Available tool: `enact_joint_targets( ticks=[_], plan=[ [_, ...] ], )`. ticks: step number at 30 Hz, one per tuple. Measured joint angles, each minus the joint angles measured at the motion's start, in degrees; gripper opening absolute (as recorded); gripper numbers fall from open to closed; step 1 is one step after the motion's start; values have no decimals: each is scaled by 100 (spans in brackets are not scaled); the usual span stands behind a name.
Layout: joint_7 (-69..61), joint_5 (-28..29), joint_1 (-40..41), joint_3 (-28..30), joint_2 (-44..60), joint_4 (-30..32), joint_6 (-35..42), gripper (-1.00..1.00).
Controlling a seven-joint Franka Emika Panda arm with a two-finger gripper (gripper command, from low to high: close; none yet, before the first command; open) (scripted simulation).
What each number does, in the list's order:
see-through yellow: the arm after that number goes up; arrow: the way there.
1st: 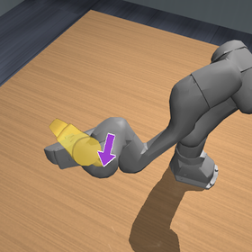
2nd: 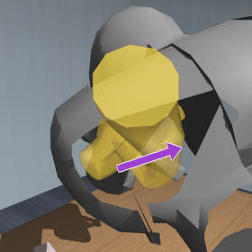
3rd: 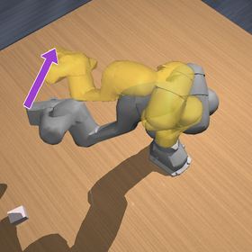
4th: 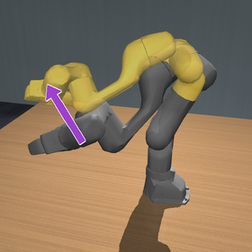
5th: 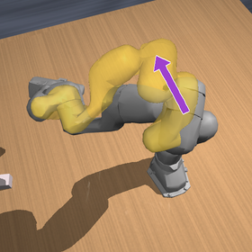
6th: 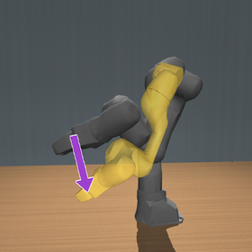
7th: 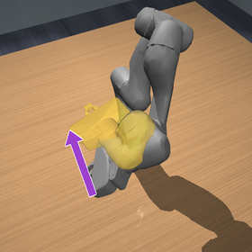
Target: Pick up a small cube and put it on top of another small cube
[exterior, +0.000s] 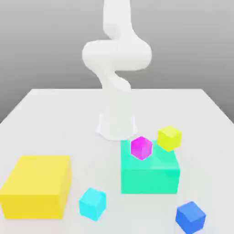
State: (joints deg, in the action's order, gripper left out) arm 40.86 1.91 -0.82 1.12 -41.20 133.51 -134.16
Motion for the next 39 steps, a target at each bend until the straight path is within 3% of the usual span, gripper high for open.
enact_joint_targets(
  ticks=[9, 16, 23, 31, 32, 39],
  plan=[
    [-1976, 482, -299, 588, 1676, 621, -844, 0],
    [-3776, 443, -486, 1076, 2961, 1101, -1511, 0],
    [-5989, -177, -478, 1266, 4277, 1586, -2189, 0],
    [-7455, -1055, 153, 532, 5872, 1621, -3287, 0],
    [-7500, -1108, 219, 454, 6035, 1591, -3420, -100],
    [-7503, -1110, 234, 438, 6054, 1588, -3422, -100]
  ],
)
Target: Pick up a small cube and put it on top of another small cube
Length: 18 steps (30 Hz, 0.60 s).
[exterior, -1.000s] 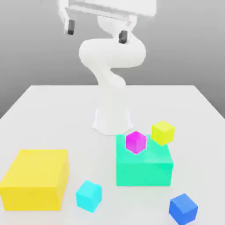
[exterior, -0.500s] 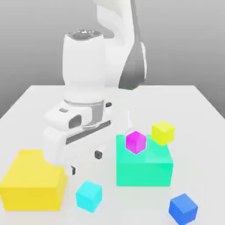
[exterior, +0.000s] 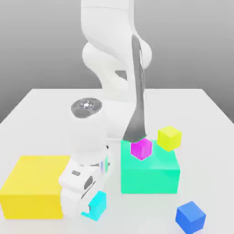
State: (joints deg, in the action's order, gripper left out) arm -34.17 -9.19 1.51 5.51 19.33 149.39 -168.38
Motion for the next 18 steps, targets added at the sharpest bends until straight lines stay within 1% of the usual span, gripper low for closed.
enact_joint_targets(
  ticks=[5, 7, 9, 12, 15, 18],
  plan=[
    [329, 440, -186, 284, -900, 169, 725, -100],
    [708, 691, -311, 288, -1316, 279, 1024, -100],
    [1240, 911, -556, 165, -1735, 416, 1299, -100],
    [1981, 1094, -894, -30, -2360, 630, 1707, -100],
    [2606, 1101, -1047, -332, -2981, 846, 2113, -100],
    [3134, 970, -1280, -659, -3603, 1062, 2518, -100]
  ],
)
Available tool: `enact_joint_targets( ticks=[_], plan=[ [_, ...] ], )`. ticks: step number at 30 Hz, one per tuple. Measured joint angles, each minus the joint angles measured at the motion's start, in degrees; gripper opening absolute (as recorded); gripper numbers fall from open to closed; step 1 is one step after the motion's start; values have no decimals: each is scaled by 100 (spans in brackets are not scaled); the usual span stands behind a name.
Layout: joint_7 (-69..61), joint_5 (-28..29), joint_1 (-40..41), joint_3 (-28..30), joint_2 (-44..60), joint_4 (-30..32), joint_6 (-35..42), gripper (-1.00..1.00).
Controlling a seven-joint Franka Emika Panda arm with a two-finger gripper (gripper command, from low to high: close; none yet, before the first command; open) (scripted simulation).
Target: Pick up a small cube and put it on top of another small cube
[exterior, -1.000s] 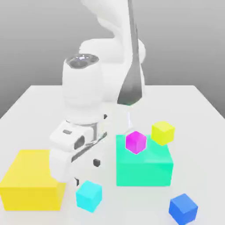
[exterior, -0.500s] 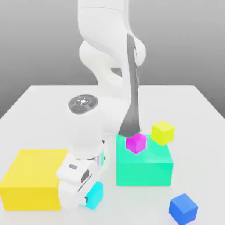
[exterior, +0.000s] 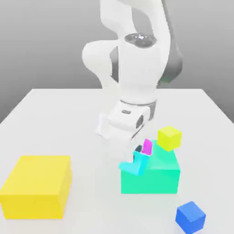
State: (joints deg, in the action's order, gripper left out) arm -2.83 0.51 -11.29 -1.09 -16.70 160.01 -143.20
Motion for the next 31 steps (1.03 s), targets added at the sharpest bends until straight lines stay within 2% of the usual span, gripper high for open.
enact_joint_targets(
  ticks=[12, 18, 19, 26, 31],
  plan=[
    [1648, -1064, -1233, -1084, -2466, 849, 1592, -100],
    [1711, -1296, -1316, -1320, -1714, 1294, 396, -100],
    [1708, -1313, -1317, -1339, -1618, 1336, 258, 100],
    [1717, -1300, -1310, -1346, -1634, 1331, 275, 100],
    [1732, -1183, -1287, -1229, -2404, 1002, 1368, 100]
  ],
)
